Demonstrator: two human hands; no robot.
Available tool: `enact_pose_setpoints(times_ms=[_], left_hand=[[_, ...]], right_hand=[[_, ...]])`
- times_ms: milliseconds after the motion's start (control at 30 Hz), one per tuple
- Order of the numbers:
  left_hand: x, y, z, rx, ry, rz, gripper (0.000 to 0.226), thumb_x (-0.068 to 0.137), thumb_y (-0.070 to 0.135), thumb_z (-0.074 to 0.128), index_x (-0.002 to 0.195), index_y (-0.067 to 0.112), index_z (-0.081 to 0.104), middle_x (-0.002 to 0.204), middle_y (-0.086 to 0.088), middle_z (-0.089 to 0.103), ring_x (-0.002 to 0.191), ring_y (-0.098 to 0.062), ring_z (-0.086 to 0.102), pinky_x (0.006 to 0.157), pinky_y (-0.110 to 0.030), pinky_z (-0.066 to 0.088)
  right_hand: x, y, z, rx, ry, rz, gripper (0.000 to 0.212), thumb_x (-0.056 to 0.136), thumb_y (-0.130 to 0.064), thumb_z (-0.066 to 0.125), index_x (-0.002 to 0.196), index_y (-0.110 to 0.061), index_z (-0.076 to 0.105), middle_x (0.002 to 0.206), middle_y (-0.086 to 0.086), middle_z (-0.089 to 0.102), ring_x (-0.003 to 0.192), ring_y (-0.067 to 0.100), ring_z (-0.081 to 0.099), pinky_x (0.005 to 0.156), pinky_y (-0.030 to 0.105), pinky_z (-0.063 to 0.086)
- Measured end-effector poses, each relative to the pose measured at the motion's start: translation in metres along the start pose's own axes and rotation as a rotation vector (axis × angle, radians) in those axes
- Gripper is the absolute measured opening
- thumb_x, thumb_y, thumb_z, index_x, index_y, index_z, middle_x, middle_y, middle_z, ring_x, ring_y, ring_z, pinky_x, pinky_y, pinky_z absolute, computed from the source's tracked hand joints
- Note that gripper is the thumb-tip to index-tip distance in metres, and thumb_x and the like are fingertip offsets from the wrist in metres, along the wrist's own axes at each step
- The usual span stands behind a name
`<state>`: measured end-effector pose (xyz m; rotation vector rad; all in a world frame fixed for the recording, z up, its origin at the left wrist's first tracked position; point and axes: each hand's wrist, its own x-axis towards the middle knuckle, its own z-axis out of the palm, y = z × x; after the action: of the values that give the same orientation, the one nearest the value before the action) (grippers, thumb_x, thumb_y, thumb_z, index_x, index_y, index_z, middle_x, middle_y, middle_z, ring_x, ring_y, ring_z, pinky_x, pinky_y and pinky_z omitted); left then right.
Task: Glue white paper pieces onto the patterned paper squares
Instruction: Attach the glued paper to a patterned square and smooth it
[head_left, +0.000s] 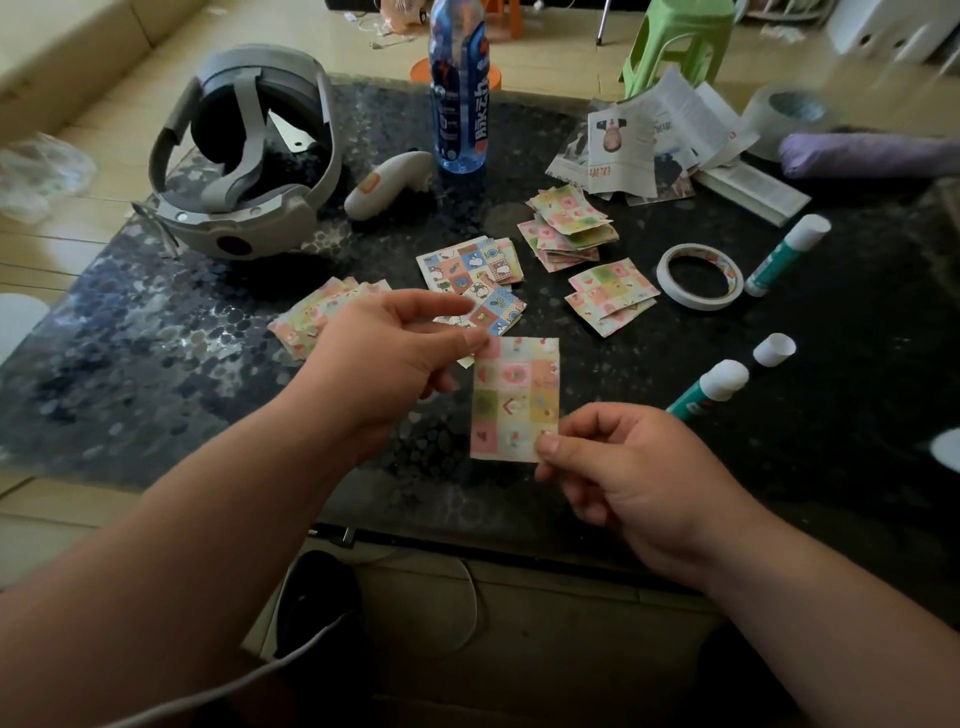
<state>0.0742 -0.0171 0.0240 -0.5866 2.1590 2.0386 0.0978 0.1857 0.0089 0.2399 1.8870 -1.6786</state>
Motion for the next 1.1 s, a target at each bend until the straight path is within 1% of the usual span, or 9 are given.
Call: enact_pose_setpoints(times_ms=[133, 333, 467, 533, 633, 733, 867, 1000, 1100], left_hand=[[0.007, 0.009, -0.002, -0.052, 0.093, 0.046, 0.027, 0.079, 0.011, 0.084, 0.102, 0.017, 0.073, 0.084, -0.006, 0.079, 0.048, -0.011, 0.049, 0.047, -0.022, 0.043], [0.018, 0.025, -0.003, -0.212, 0.286, 0.140, 0.026, 0.076, 0.009, 0.086, 0.098, 0.013, 0.072, 0.067, 0.003, 0.069, 0.042, -0.006, 0.042, 0.043, -0.019, 0.038], [0.029, 0.030, -0.017, -0.244, 0.353, 0.174, 0.005, 0.088, 0.017, 0.079, 0.090, 0.015, 0.075, 0.072, 0.001, 0.072, 0.043, -0.008, 0.037, 0.042, -0.023, 0.035], [0.033, 0.022, -0.018, -0.224, 0.336, 0.126, 0.011, 0.092, 0.022, 0.075, 0.082, 0.017, 0.075, 0.064, 0.004, 0.067, 0.041, -0.008, 0.035, 0.042, -0.022, 0.032], [0.036, 0.006, -0.014, -0.071, 0.225, 0.056, 0.030, 0.093, 0.034, 0.072, 0.070, 0.015, 0.073, 0.054, 0.003, 0.054, 0.042, -0.011, 0.034, 0.046, -0.026, 0.028], [0.032, -0.008, -0.013, 0.250, 0.101, 0.056, 0.035, 0.093, 0.044, 0.069, 0.070, 0.019, 0.073, 0.056, 0.006, 0.059, 0.047, -0.012, 0.044, 0.052, -0.029, 0.034], [0.027, -0.024, -0.009, 0.720, 0.065, 0.153, 0.014, 0.094, 0.035, 0.070, 0.082, 0.029, 0.067, 0.080, 0.014, 0.064, 0.074, 0.000, 0.058, 0.067, -0.023, 0.045], [0.030, -0.039, -0.002, 0.877, 0.056, 0.271, 0.003, 0.093, 0.030, 0.069, 0.094, 0.027, 0.070, 0.101, 0.013, 0.057, 0.102, -0.009, 0.054, 0.090, -0.025, 0.043], [0.032, -0.041, 0.006, 0.899, 0.062, 0.340, 0.014, 0.094, 0.031, 0.067, 0.107, 0.025, 0.071, 0.120, 0.009, 0.056, 0.117, -0.011, 0.048, 0.100, -0.025, 0.038]], right_hand=[[0.005, -0.005, 0.015, 0.219, 0.023, 0.059, 0.004, 0.093, -0.002, 0.068, 0.089, -0.002, 0.069, 0.066, 0.006, 0.064, 0.050, 0.008, 0.046, 0.044, 0.021, 0.034], [0.030, -0.025, 0.031, 0.414, 0.146, 0.007, 0.008, 0.098, -0.004, 0.063, 0.090, -0.007, 0.064, 0.062, 0.003, 0.061, 0.053, 0.009, 0.048, 0.044, 0.021, 0.038], [0.048, -0.032, 0.026, 0.504, 0.310, 0.022, 0.006, 0.097, -0.004, 0.063, 0.094, -0.009, 0.063, 0.069, 0.005, 0.062, 0.056, 0.010, 0.050, 0.046, 0.022, 0.040], [0.056, -0.033, 0.023, 0.527, 0.374, 0.037, 0.006, 0.096, -0.004, 0.063, 0.096, -0.010, 0.063, 0.073, 0.005, 0.062, 0.057, 0.009, 0.050, 0.046, 0.021, 0.041], [0.070, -0.036, 0.019, 0.576, 0.441, 0.025, 0.007, 0.095, -0.003, 0.063, 0.095, -0.009, 0.063, 0.076, 0.006, 0.061, 0.056, 0.009, 0.050, 0.044, 0.020, 0.041], [0.085, -0.040, 0.012, 0.627, 0.505, 0.006, 0.009, 0.094, -0.006, 0.068, 0.103, -0.005, 0.070, 0.077, 0.004, 0.068, 0.055, 0.007, 0.056, 0.047, 0.019, 0.046], [0.095, -0.034, 0.013, 0.676, 0.484, 0.106, 0.005, 0.093, -0.009, 0.071, 0.091, -0.004, 0.072, 0.079, 0.004, 0.070, 0.057, 0.007, 0.059, 0.043, 0.018, 0.045], [0.085, -0.030, 0.026, 0.494, 0.414, 0.116, 0.004, 0.092, -0.008, 0.067, 0.089, -0.009, 0.068, 0.073, 0.004, 0.066, 0.057, 0.011, 0.052, 0.042, 0.021, 0.038], [0.073, -0.033, 0.026, 0.279, 0.329, 0.039, 0.002, 0.092, -0.009, 0.068, 0.091, -0.010, 0.068, 0.065, 0.002, 0.066, 0.055, 0.012, 0.051, 0.048, 0.024, 0.038]])
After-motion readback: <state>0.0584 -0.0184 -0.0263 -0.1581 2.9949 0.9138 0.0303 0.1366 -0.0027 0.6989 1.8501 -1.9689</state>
